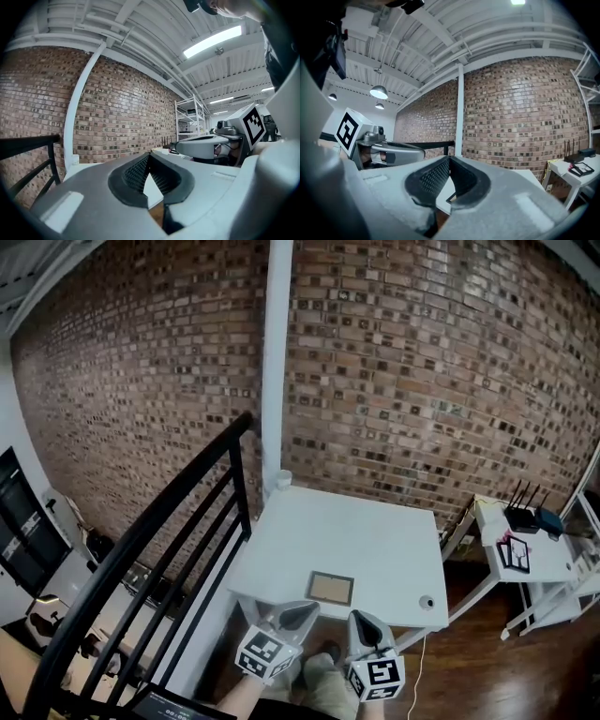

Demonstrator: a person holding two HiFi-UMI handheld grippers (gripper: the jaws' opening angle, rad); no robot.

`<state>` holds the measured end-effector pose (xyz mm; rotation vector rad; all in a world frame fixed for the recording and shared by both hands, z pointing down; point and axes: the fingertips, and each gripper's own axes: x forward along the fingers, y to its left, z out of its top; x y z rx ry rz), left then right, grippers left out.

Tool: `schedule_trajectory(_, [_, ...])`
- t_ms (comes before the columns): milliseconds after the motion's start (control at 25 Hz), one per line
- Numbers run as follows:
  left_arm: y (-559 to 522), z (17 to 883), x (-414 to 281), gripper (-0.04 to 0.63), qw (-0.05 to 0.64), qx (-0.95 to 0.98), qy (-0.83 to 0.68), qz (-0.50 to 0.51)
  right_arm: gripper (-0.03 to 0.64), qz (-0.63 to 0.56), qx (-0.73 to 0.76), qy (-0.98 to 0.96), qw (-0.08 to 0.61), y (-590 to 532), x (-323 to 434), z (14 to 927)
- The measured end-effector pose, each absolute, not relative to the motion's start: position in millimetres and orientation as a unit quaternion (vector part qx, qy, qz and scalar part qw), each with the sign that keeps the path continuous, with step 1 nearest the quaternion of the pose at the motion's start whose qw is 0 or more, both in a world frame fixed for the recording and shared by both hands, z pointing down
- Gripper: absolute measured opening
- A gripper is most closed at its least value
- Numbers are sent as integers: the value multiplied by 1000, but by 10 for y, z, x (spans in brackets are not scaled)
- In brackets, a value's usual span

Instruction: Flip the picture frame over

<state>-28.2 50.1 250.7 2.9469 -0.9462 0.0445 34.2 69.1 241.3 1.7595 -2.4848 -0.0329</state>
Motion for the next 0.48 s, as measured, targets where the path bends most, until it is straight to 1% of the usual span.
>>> schedule_trajectory(480, [490, 2521, -354, 11, 24, 951, -308, 16, -8, -13, 569, -821, 53, 684, 278, 2442])
